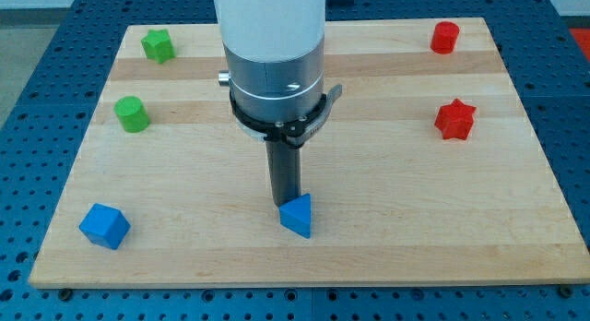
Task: Place yellow heart right horizontally towards blue triangle
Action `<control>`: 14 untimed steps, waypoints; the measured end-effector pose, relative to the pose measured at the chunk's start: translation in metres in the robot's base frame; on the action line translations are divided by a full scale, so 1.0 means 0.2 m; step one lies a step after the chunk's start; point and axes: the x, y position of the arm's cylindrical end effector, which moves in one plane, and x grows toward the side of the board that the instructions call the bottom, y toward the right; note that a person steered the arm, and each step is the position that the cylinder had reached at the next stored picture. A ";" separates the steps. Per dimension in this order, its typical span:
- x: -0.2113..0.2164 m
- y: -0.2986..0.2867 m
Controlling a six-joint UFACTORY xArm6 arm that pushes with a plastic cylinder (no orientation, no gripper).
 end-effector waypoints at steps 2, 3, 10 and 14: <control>0.01 0.00; 0.01 0.00; -0.63 -0.13; -1.03 -0.42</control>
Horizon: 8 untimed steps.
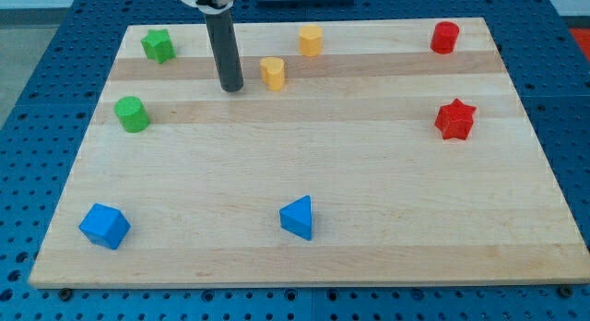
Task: Place yellow heart right horizontally towards blue triangle
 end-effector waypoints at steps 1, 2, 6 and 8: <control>-0.10 0.00; -0.17 0.01; -0.16 0.26; -0.07 0.34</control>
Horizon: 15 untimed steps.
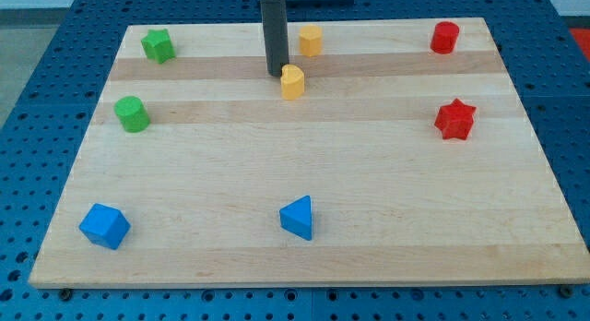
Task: Place yellow heart right horizontally towards blue triangle
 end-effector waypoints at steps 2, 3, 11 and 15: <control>0.12 0.08; 0.12 0.15; 0.76 0.56; 1.02 0.56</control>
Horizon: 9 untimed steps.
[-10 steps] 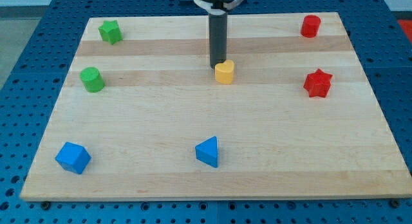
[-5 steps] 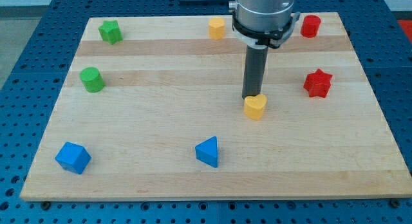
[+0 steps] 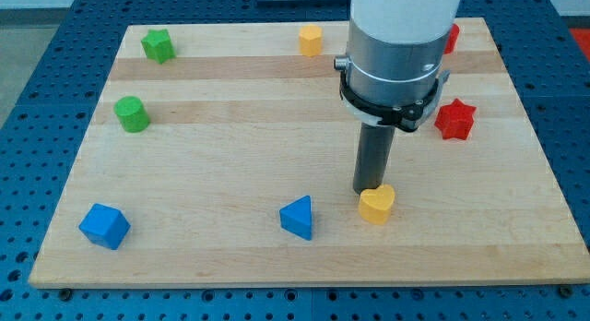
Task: Place yellow heart right horizontally towards blue triangle
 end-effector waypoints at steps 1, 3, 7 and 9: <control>0.00 -0.03; 0.00 -0.17; 0.10 -0.09; 0.13 0.15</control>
